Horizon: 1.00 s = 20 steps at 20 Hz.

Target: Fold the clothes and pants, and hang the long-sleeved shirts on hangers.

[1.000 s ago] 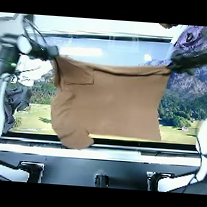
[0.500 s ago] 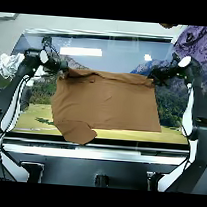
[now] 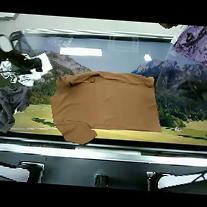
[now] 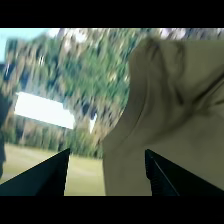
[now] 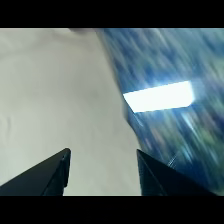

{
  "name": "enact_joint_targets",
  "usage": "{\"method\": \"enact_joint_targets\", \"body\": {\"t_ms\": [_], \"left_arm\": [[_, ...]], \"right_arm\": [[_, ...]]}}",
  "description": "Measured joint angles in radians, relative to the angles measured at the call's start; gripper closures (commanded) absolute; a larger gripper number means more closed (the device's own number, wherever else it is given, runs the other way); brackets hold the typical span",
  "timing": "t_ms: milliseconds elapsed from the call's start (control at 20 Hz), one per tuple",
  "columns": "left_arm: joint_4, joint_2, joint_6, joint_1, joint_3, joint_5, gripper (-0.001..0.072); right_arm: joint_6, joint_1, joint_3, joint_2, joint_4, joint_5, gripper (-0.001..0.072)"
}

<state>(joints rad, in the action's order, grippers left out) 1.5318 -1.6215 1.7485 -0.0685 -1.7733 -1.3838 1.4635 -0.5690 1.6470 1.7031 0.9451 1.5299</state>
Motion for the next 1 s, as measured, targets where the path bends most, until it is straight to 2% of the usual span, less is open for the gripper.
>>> {"method": "enact_joint_targets", "body": {"t_ms": [250, 400, 650, 1000], "left_arm": [[-0.043, 0.164, -0.016, -0.075, 0.298, -0.009, 0.0172], [-0.053, 0.198, -0.018, -0.089, 0.398, -0.005, 0.0172], [-0.057, 0.214, -0.021, -0.094, 0.452, -0.002, 0.0172], [-0.064, 0.217, 0.006, -0.095, 0.464, -0.003, 0.0171]], "right_arm": [[-0.106, -0.126, -0.466, -0.127, -0.042, -0.040, 0.0214], [-0.173, -0.132, -0.641, -0.148, -0.040, -0.097, 0.0214], [-0.241, -0.130, -0.759, -0.159, -0.048, -0.165, 0.0214], [-0.272, -0.130, -0.825, -0.157, -0.098, -0.198, 0.0216]]}}
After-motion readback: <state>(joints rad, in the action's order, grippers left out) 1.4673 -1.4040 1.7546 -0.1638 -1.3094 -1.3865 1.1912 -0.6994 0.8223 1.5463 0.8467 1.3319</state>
